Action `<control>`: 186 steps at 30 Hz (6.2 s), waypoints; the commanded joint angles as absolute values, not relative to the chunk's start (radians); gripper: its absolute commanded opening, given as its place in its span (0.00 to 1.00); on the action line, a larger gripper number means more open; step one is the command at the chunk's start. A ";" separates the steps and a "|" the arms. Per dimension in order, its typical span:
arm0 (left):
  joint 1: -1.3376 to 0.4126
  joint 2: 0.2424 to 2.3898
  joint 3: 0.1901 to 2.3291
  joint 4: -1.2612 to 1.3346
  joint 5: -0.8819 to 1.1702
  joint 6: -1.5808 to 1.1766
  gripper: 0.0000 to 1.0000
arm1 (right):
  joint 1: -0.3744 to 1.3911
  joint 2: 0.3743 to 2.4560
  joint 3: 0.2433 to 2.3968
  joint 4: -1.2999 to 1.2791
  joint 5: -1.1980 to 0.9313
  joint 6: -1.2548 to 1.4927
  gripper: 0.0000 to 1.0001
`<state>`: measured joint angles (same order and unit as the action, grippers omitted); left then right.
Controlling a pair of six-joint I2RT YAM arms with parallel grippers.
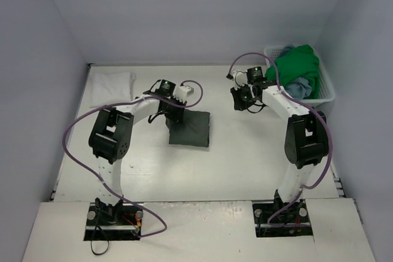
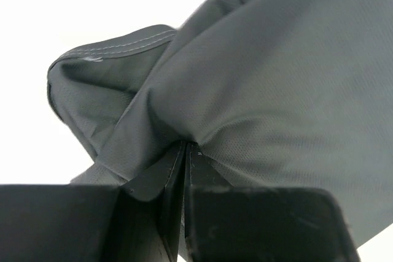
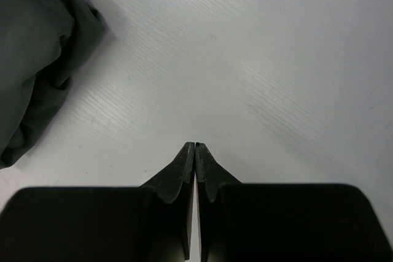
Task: Fold and stack the t-shirts
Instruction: Smooth out wrinkles on the folded tshirt, then put the neatly folded tshirt into the corner of the board with the left arm
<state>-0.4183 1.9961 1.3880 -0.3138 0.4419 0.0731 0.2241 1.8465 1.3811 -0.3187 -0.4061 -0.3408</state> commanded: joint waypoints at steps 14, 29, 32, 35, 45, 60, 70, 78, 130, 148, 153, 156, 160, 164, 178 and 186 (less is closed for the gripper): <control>-0.430 1.823 1.537 -0.474 0.382 0.077 0.00 | 0.313 1.763 1.414 -0.322 -0.469 -0.360 0.00; -0.379 1.672 1.419 -0.546 0.422 0.077 0.00 | 0.537 1.801 1.407 -0.301 -0.665 -0.420 0.00; -0.319 1.701 1.407 -0.549 0.488 0.048 0.00 | 0.551 1.818 1.398 -0.264 -0.693 -0.420 0.00; -0.285 1.746 1.410 -0.574 0.564 0.028 0.09 | 0.561 1.851 1.397 -0.261 -0.706 -0.417 0.00; -0.262 1.833 1.370 -0.563 0.744 -0.044 0.37 | 0.591 1.966 1.393 -0.239 -0.707 -0.400 0.00; -0.201 1.864 1.289 -0.529 0.753 -0.074 0.58 | 0.606 2.010 1.373 -0.207 -0.641 -0.393 0.00; -0.201 1.970 1.312 -0.454 0.799 -0.164 0.59 | 0.583 1.974 1.351 -0.202 -0.667 -0.393 0.00; -0.202 2.051 1.301 -0.387 0.864 -0.239 0.64 | 0.564 1.964 1.345 -0.202 -0.686 -0.396 0.00; -0.176 2.114 1.664 -0.422 0.936 -0.314 0.00 | 0.305 1.713 1.328 -0.198 -0.696 -0.445 0.00; -0.031 2.266 2.229 -1.029 0.934 0.044 0.00 | 0.311 1.756 1.322 -0.198 -0.686 -0.457 0.00; 0.055 2.310 2.341 -1.103 0.923 0.104 0.00 | 0.311 1.763 1.322 -0.198 -0.692 -0.453 0.00; 0.093 2.318 2.382 -1.117 0.928 0.138 0.00 | 0.316 1.767 1.324 -0.198 -0.695 -0.451 0.00; 0.132 2.327 2.453 -1.131 0.954 0.164 0.00 | 0.322 1.773 1.324 -0.199 -0.698 -0.451 0.00; 0.146 2.344 2.528 -1.137 0.960 0.169 0.00 | 0.322 1.773 1.325 -0.201 -0.703 -0.451 0.00; 0.172 2.365 2.580 -1.138 0.855 0.300 0.00 | 0.322 1.781 1.325 -0.209 -0.722 -0.449 0.00; 0.192 2.355 2.577 -1.141 0.709 0.433 0.00 | 0.322 1.786 1.327 -0.212 -0.727 -0.451 0.00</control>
<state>0.1730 2.4050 2.5393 -1.1442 0.7544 0.3454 0.3157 1.7821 1.3159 -0.2142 -0.6945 -0.4465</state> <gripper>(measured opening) 0.101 0.001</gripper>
